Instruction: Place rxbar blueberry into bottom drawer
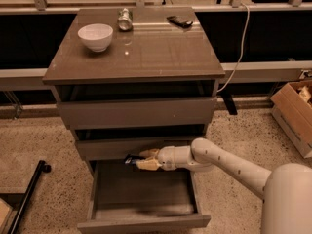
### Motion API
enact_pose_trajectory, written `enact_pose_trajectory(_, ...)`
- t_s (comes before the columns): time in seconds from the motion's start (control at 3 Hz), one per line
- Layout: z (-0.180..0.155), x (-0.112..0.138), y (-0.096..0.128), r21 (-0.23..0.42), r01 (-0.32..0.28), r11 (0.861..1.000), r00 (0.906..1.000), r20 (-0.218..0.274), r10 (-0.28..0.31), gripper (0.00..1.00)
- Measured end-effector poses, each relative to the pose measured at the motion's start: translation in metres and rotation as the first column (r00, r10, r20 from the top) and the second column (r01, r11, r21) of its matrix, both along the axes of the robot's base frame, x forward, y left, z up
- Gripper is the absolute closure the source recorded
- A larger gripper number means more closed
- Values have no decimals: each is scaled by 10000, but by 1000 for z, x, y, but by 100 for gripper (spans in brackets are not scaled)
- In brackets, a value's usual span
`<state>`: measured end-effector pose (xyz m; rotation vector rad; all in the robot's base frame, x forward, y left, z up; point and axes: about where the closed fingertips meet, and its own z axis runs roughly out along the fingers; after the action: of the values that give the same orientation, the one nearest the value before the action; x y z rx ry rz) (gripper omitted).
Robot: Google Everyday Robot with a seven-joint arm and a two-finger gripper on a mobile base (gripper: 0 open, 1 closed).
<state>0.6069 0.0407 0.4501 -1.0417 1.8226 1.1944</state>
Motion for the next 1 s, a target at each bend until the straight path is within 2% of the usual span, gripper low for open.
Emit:
enact_pose_trajectory(0.33, -12, -2, 5, -335, -5, 9994, 9997, -230, -2, 100)
enact_pose_trajectory(0.67, -46, -2, 8, -442, 57, 9990, 9993, -353, -73, 100)
enact_pose_trajectory(1.0, -98, -5, 7, -497, 377, 9981, 9967, -706, -411, 100)
